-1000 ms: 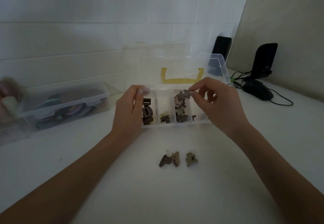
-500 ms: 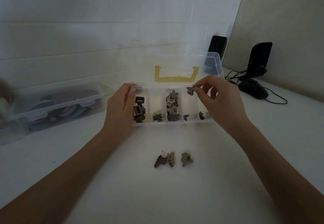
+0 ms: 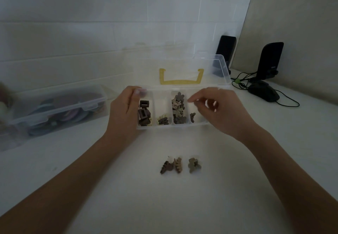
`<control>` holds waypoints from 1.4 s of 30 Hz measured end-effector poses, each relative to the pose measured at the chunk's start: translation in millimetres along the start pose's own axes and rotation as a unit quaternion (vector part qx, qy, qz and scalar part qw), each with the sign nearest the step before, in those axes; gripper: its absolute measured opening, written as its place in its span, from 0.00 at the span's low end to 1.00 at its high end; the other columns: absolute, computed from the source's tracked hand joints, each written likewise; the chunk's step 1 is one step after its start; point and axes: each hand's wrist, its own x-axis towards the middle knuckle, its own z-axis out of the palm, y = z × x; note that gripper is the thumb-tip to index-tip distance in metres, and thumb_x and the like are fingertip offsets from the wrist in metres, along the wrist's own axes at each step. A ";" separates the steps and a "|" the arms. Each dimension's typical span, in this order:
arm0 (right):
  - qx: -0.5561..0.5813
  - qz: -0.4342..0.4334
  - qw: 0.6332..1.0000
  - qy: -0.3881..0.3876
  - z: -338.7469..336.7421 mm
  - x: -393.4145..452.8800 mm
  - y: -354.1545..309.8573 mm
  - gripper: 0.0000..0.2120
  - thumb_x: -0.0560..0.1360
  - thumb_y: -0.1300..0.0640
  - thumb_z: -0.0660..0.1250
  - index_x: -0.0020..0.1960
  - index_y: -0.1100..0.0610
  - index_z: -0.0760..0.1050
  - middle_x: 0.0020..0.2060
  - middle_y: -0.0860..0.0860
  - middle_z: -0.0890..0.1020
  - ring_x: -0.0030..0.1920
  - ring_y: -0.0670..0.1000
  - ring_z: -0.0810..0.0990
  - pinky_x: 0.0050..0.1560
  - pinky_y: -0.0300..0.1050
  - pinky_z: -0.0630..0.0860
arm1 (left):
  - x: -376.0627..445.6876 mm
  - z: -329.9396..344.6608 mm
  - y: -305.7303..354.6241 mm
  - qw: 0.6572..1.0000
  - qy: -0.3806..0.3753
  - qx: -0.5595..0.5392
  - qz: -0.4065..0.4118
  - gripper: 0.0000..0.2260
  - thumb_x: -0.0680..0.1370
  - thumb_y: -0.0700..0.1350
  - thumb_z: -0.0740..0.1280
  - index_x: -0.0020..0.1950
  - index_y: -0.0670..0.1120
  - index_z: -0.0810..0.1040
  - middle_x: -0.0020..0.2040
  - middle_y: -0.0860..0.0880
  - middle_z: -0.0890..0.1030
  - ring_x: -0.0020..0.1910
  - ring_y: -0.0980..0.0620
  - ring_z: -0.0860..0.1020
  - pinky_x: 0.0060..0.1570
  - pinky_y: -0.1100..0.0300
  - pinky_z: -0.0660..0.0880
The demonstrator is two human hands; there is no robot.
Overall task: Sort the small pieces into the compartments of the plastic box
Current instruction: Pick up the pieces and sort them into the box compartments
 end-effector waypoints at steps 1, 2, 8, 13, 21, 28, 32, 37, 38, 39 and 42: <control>0.034 -0.020 0.999 -0.031 -0.6 -1.6 -4.2 0.10 0.73 0.60 0.68 0.47 0.44 0.80 0.32 0.39 0.77 0.30 0.43 0.72 0.32 0.30 0.69 | 0.4 0.0 0.2 1.000 -0.001 0.001 -0.001 0.11 0.83 0.43 0.55 0.53 0.44 0.77 0.47 0.54 0.80 0.44 0.69 0.75 0.43 0.75 0.71; 0.062 -0.032 0.995 -0.070 -0.4 -2.8 -7.9 0.09 0.72 0.59 0.70 0.45 0.45 0.80 0.30 0.39 0.77 0.29 0.42 0.73 0.31 0.29 0.68 | 0.7 0.0 0.4 1.000 -0.002 0.002 -0.002 0.11 0.83 0.43 0.55 0.53 0.44 0.77 0.47 0.54 0.80 0.44 0.69 0.75 0.43 0.75 0.71; 0.070 -0.022 0.922 -0.380 10.1 -8.8 -21.9 0.13 0.67 0.42 0.72 0.51 0.40 0.77 0.30 0.42 0.78 0.27 0.38 0.72 0.29 0.28 0.67 | 0.5 0.9 0.8 1.000 0.000 0.010 0.000 0.11 0.83 0.42 0.55 0.54 0.43 0.77 0.46 0.54 0.80 0.44 0.71 0.75 0.42 0.79 0.66; 0.063 -0.050 0.917 -0.391 25.9 -15.5 -30.3 0.08 0.69 0.47 0.72 0.47 0.44 0.79 0.26 0.45 0.72 0.24 0.42 0.68 0.27 0.34 0.65 | 0.8 1.0 0.1 1.000 0.002 0.005 -0.003 0.12 0.83 0.42 0.55 0.54 0.42 0.77 0.46 0.54 0.79 0.44 0.72 0.74 0.43 0.79 0.66; 0.160 -0.018 0.946 -0.282 20.0 -9.8 -24.8 0.02 0.71 0.53 0.71 0.42 0.51 0.79 0.25 0.44 0.71 0.26 0.42 0.66 0.27 0.33 0.63 | 1.5 1.3 -0.4 1.000 0.000 -0.004 -0.006 0.11 0.83 0.44 0.55 0.53 0.44 0.77 0.45 0.57 0.79 0.44 0.70 0.75 0.44 0.75 0.70; 0.242 0.069 0.967 -0.031 4.4 0.6 -5.3 0.07 0.72 0.61 0.70 0.39 0.55 0.72 0.39 0.48 0.84 0.31 0.49 0.84 0.23 0.32 0.69 | 3.8 -2.7 -4.2 1.000 -0.005 -0.009 -0.005 0.12 0.83 0.43 0.55 0.52 0.43 0.77 0.46 0.56 0.79 0.45 0.69 0.75 0.45 0.75 0.68; 0.177 0.083 0.976 0.092 1.3 2.4 4.2 0.08 0.71 0.60 0.72 0.41 0.54 0.73 0.40 0.44 0.83 0.31 0.45 0.82 0.28 0.33 0.73 | 4.8 -3.3 -4.7 1.000 -0.001 -0.014 -0.013 0.11 0.83 0.42 0.55 0.50 0.44 0.77 0.46 0.55 0.80 0.44 0.69 0.75 0.44 0.75 0.68; 0.072 0.068 0.989 0.111 0.1 3.7 8.6 0.07 0.69 0.59 0.72 0.43 0.51 0.76 0.39 0.41 0.80 0.34 0.46 0.74 0.36 0.30 0.70 | 3.4 -3.4 -4.3 1.000 0.001 -0.011 -0.011 0.12 0.83 0.42 0.55 0.51 0.42 0.77 0.45 0.54 0.80 0.43 0.69 0.75 0.44 0.73 0.69; 0.064 0.067 0.990 0.110 0.4 3.7 8.7 0.06 0.70 0.58 0.72 0.44 0.51 0.77 0.40 0.41 0.80 0.35 0.46 0.74 0.36 0.31 0.70 | 3.3 -3.2 -4.2 1.000 0.001 -0.011 -0.011 0.12 0.83 0.42 0.55 0.51 0.42 0.77 0.45 0.53 0.80 0.43 0.69 0.75 0.45 0.73 0.69; 0.056 0.066 0.990 0.109 0.6 3.8 8.9 0.06 0.70 0.57 0.72 0.44 0.51 0.77 0.40 0.41 0.80 0.35 0.47 0.73 0.37 0.33 0.70 | 3.3 -3.1 -3.7 1.000 0.002 -0.010 -0.011 0.12 0.83 0.42 0.55 0.51 0.41 0.77 0.45 0.52 0.80 0.43 0.70 0.74 0.45 0.74 0.69; 0.033 0.059 0.991 0.115 1.8 4.1 9.6 0.04 0.71 0.55 0.71 0.45 0.50 0.79 0.41 0.41 0.79 0.36 0.47 0.73 0.37 0.33 0.70 | 3.7 -3.2 -2.8 1.000 0.002 -0.009 -0.012 0.12 0.83 0.42 0.55 0.51 0.40 0.77 0.46 0.50 0.80 0.42 0.70 0.74 0.44 0.75 0.68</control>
